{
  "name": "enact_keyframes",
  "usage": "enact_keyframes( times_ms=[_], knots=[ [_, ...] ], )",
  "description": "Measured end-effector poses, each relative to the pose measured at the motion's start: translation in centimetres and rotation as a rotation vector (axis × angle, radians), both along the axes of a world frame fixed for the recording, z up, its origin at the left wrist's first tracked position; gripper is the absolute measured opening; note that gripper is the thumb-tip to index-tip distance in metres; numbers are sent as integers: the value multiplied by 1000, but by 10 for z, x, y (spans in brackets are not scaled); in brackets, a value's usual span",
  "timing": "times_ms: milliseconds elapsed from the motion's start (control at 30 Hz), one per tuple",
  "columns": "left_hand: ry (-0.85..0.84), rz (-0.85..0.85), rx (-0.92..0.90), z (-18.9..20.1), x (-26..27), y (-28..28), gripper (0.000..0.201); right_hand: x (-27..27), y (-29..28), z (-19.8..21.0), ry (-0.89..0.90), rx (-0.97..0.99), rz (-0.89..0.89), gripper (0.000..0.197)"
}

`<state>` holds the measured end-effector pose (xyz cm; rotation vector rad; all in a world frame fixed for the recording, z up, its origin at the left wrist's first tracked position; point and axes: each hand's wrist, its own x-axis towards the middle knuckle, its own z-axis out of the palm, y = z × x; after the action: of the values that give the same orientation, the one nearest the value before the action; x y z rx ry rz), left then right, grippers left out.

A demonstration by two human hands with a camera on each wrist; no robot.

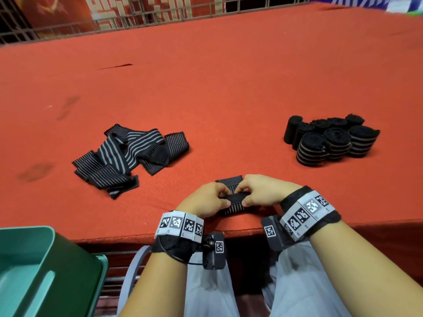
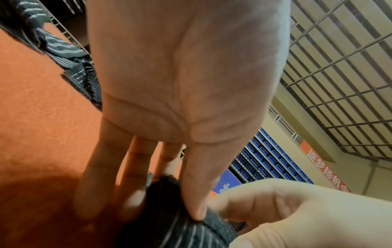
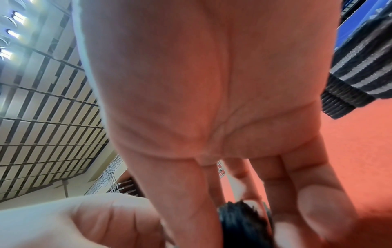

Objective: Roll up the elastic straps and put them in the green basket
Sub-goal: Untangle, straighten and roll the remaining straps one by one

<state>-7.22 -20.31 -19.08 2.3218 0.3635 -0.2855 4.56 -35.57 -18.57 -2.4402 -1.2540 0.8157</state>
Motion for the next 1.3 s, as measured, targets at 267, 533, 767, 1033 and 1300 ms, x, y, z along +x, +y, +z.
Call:
enact_keyframes(
  times_ms=[267, 533, 767, 1033, 1300],
  knots=[
    [-57, -9, 113, -3, 3, 1, 38, 7, 5, -3, 18, 40, -56, 23],
    [-81, -16, 182, -5, 11, 6, 42, 9, 4, 0, 9, 165, -72, 29],
    [-110, 19, 94, -6, 10, 8, 32, 11, 9, -4, -58, 100, -65, 38],
    [-145, 14, 263, -12, 14, 6, 54, 13, 15, -4, -135, 77, -52, 31],
    [-152, -4, 280, -9, 20, 11, 42, 12, 15, -4, -112, 96, -49, 46]
  ],
)
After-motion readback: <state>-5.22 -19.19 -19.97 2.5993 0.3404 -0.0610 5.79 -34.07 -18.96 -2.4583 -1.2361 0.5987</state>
